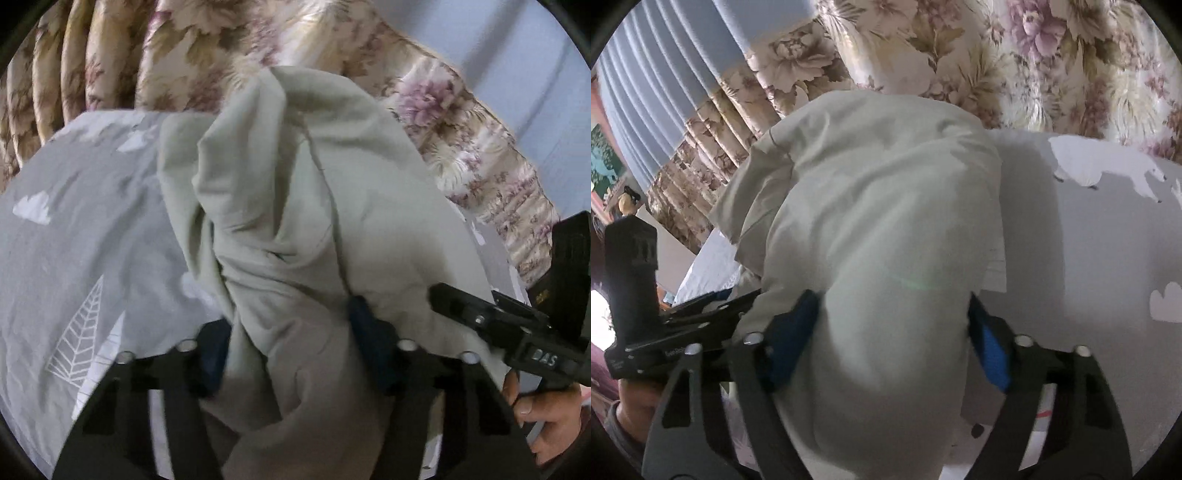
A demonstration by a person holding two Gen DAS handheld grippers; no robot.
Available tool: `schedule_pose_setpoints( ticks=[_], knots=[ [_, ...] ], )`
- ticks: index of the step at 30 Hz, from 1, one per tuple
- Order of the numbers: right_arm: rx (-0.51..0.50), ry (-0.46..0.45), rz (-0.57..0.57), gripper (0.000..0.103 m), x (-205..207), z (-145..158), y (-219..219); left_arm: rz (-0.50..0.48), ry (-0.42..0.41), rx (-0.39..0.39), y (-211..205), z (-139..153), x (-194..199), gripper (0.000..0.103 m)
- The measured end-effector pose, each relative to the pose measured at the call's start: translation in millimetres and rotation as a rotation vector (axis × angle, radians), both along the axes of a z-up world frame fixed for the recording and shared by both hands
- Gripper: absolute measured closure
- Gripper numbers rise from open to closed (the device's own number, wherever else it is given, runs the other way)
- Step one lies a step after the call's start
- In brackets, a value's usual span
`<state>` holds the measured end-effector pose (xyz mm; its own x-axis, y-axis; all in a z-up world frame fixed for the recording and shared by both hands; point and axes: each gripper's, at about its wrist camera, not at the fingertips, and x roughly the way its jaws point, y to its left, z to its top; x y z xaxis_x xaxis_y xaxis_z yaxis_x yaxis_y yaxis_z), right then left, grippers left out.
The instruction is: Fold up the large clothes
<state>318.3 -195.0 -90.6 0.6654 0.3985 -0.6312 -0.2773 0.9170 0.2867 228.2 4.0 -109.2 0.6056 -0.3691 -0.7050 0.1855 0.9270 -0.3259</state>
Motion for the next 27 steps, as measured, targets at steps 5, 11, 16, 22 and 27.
schedule_pose_setpoints(
  ticks=[5, 11, 16, 22, 27],
  knots=[
    [0.015, -0.043, -0.001, 0.055, -11, 12, -4, -0.015, -0.061, 0.022, -13, 23, -7, 0.07],
    [-0.015, -0.144, 0.003, 0.061, -36, 55, -22, -0.074, -0.141, -0.01, -49, 64, -14, 0.074],
    [-0.093, -0.23, -0.073, 0.061, -63, 91, -87, -0.18, -0.164, -0.059, -140, 77, -2, 0.074],
    [-0.21, -0.185, -0.22, 0.059, -64, 63, -217, -0.232, -0.072, -0.036, -253, 30, 22, 0.069],
    [-0.224, -0.118, -0.326, 0.019, -63, 6, -260, -0.108, -0.017, 0.04, -256, -6, 26, 0.015]
  ],
)
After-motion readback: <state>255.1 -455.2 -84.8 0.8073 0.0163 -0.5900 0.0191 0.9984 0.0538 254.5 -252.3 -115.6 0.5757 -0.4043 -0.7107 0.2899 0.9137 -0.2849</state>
